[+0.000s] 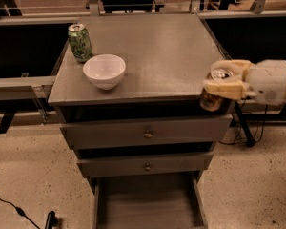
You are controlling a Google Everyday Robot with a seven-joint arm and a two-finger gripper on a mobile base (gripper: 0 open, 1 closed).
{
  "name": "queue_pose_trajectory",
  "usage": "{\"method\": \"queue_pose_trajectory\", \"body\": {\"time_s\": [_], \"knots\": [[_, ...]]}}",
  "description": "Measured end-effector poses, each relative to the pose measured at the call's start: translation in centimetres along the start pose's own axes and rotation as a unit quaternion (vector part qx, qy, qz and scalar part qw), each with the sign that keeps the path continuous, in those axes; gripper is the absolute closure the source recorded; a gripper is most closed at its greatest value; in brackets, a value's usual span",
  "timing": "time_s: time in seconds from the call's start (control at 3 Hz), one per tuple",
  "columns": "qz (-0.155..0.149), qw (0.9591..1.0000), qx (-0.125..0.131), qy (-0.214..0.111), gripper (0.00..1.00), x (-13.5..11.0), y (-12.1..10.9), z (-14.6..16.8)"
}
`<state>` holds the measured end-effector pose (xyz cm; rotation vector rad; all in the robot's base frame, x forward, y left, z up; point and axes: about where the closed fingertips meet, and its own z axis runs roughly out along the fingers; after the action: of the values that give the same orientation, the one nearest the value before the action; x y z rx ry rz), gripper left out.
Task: Pick orange can from bottom drawer and place on counter
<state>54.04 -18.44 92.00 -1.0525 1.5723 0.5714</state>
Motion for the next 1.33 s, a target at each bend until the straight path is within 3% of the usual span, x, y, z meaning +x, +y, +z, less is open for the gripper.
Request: {"method": "queue_pose_trajectory", "body": {"time_s": [0.33,0.67,1.0,1.33], "knots": [[0.041,0.9984,0.021,-0.032,1.0,-2.6,-4.4,4.0],[0.075,0.9947,0.052,-0.046,0.85,-3.2,-7.3,7.7],[0.103,0.991,0.084,-0.018,0.59,-2.6,-9.3,11.4],[0.106,0.9889,0.1,0.031,0.38,-1.7,-9.8,13.7]]}}
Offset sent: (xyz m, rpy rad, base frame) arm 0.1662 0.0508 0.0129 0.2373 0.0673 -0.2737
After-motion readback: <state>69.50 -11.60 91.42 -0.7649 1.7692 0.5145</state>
